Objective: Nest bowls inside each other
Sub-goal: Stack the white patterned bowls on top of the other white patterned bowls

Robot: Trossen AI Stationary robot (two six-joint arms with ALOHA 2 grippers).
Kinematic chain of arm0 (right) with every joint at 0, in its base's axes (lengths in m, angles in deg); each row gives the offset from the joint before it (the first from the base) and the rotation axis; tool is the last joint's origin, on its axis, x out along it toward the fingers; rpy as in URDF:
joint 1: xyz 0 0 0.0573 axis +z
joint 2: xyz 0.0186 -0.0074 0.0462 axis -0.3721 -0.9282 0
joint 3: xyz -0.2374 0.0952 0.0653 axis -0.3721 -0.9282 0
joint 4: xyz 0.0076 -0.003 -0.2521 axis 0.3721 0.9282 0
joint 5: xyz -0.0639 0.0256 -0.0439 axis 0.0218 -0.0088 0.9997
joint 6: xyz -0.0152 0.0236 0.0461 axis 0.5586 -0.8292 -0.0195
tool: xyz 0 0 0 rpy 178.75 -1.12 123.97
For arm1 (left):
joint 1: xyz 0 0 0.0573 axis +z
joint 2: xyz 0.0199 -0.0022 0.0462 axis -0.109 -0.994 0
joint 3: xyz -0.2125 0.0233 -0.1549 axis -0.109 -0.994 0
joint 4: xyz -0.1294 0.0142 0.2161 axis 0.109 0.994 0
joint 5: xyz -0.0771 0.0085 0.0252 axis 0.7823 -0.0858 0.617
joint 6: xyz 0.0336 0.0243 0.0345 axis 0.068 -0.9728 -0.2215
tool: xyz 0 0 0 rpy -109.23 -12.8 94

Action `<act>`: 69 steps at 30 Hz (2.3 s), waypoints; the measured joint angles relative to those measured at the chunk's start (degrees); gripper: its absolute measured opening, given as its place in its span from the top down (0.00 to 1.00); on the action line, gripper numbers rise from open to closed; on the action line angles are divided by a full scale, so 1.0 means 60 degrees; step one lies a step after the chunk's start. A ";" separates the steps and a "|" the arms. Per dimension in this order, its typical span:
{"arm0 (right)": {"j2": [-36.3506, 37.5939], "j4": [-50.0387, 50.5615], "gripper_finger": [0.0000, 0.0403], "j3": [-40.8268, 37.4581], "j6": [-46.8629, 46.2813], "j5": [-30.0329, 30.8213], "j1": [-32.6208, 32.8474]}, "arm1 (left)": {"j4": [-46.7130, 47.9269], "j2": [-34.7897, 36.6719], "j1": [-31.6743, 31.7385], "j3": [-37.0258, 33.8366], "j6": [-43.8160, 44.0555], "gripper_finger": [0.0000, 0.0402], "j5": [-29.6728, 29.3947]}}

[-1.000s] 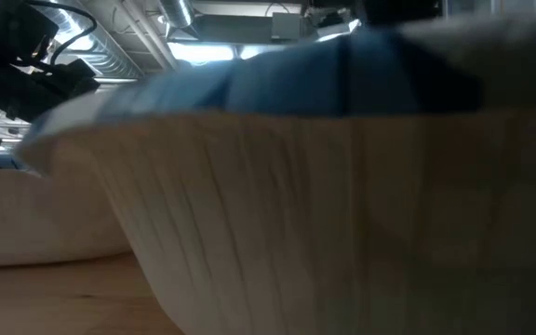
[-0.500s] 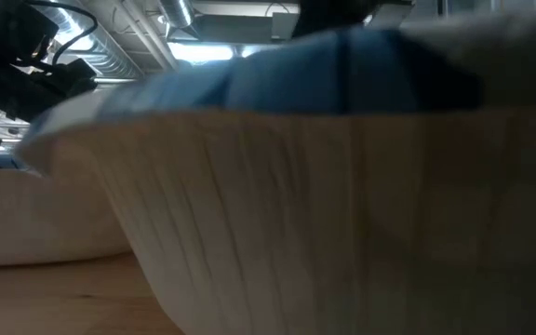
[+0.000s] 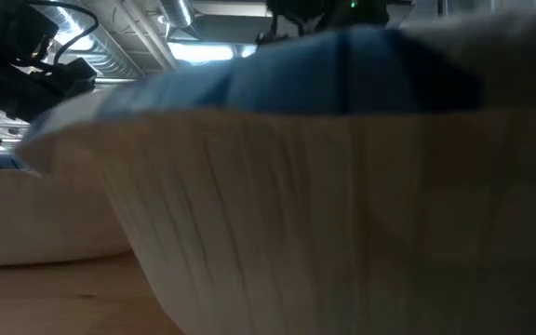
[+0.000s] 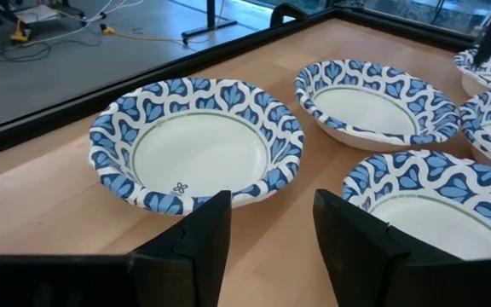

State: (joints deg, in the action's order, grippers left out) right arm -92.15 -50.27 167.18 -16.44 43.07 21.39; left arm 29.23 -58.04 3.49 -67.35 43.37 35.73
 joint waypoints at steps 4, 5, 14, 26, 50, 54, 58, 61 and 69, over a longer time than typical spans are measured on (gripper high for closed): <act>-0.0460 0.0007 0.58 0.0000 -0.0014 -0.0005 -0.0075 | 0.0004 0.0000 0.0000 0.0000 -0.0007 0.59 -0.0155; -0.0553 0.0015 0.58 0.0000 -0.0014 -0.0002 -0.0102 | 0.0004 0.0000 0.0002 0.0000 -0.0011 0.59 -0.0219; -0.1042 0.0165 0.58 0.0000 -0.0028 -0.0207 -0.0233 | 0.0004 0.0000 0.0004 -0.0004 -0.0731 0.59 -0.0297; -0.1212 0.0382 0.67 -0.0007 -0.0063 -0.0244 -0.0299 | 0.0004 0.0000 0.0004 -0.0004 -0.0732 0.59 -0.0301; -0.1285 0.0580 0.98 0.0164 -0.0290 -0.0171 -0.0507 | 0.0003 0.0000 0.0003 -0.0004 -0.0736 0.59 -0.0302; -0.1285 0.1341 0.97 0.0821 -0.0070 0.0008 -0.0571 | 0.0000 0.0000 0.0003 -0.0004 -0.0739 0.59 -0.0305; -0.1285 0.2400 0.98 0.1809 0.0270 0.0337 -0.0623 | 0.0000 0.0000 0.0001 -0.0004 -0.0743 0.59 -0.0305; -0.1285 0.3190 0.99 0.2552 0.0473 0.0339 -0.0613 | 0.0000 0.0000 0.0004 -0.0004 -0.0743 0.59 -0.0305; -0.1270 0.5390 0.98 0.4394 0.0375 0.0346 -0.0233 | 0.0000 0.0000 0.0003 -0.0004 -0.0750 0.59 -0.0308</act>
State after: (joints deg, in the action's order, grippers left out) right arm -99.77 -17.93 193.55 -14.19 45.14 20.00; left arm 29.23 -58.04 3.51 -67.37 38.87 33.88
